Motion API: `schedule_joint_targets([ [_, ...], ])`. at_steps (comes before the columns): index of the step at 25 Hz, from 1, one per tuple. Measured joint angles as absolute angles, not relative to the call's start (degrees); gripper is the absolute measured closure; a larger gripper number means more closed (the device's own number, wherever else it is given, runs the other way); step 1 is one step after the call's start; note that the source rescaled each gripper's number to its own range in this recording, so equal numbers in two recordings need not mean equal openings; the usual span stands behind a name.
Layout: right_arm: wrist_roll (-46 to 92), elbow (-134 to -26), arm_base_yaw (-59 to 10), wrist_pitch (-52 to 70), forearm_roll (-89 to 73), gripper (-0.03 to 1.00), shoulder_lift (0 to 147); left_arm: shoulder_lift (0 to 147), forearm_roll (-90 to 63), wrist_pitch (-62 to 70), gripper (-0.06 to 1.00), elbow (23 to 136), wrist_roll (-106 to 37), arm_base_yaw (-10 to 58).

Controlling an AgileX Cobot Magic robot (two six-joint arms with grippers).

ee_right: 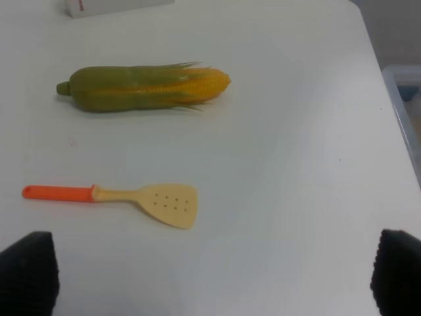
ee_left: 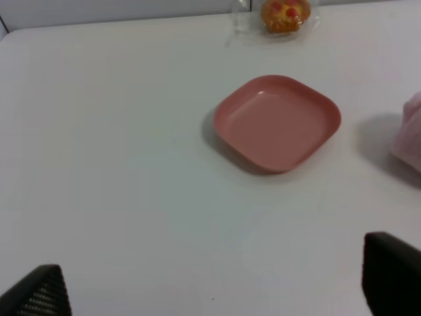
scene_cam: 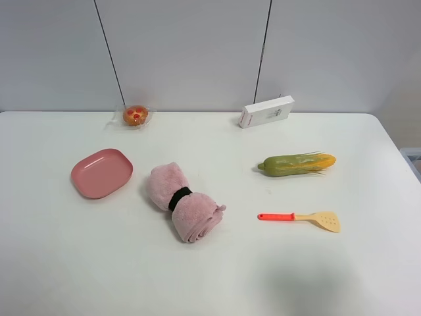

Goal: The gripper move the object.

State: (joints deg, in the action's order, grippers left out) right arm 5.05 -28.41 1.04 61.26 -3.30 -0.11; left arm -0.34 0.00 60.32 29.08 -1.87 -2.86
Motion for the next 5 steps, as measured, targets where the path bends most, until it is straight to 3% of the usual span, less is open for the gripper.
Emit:
schedule_joint_targets([
  [5,5.1,-28.4,1.0,61.3,-3.3,0.02,-0.1,-0.3,0.0,60.3,-0.06,29.1,-1.9,-2.9],
])
